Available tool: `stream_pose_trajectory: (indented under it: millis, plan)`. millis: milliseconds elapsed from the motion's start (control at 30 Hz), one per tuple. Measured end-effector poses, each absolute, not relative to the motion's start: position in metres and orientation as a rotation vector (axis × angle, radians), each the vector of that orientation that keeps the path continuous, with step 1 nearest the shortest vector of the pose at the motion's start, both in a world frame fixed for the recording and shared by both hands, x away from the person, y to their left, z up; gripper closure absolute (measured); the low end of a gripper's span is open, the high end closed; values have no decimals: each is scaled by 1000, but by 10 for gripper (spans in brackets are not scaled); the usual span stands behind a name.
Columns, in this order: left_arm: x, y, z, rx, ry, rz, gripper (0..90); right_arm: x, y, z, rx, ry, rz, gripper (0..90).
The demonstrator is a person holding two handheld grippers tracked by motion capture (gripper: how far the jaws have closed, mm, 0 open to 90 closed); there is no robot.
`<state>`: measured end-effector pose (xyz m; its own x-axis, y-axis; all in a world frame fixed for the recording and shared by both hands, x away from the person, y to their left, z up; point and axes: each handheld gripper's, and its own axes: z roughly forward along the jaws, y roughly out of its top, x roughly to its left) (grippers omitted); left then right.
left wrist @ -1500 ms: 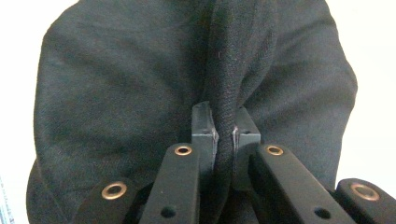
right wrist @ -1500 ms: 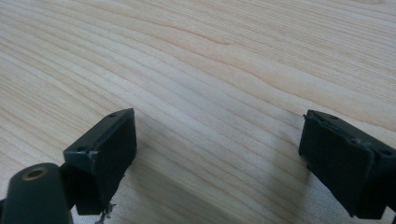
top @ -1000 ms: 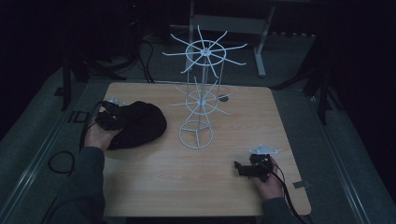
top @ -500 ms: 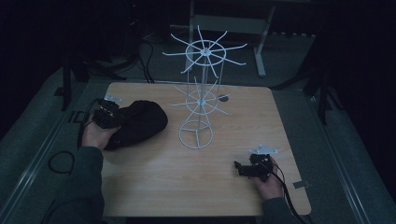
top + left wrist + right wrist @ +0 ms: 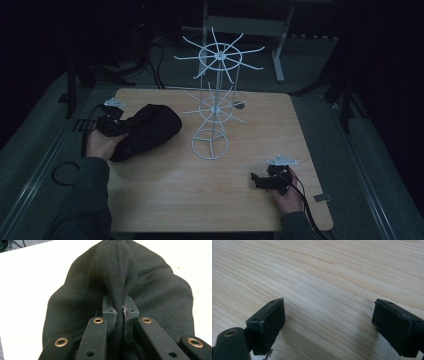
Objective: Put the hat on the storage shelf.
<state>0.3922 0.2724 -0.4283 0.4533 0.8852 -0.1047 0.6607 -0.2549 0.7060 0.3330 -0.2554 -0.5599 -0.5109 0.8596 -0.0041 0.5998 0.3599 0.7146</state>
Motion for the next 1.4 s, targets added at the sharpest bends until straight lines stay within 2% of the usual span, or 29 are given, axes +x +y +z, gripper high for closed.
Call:
stream_pose_trajectory:
  millis: [333,1400]
  plan:
    - [389,276,-422,1933,1276,395,847,333,-255,-560,1278,2249,943,110]
    - [374,277,-383,1751,1215,468,847,333,-255,-560,1280,2247,944,110]
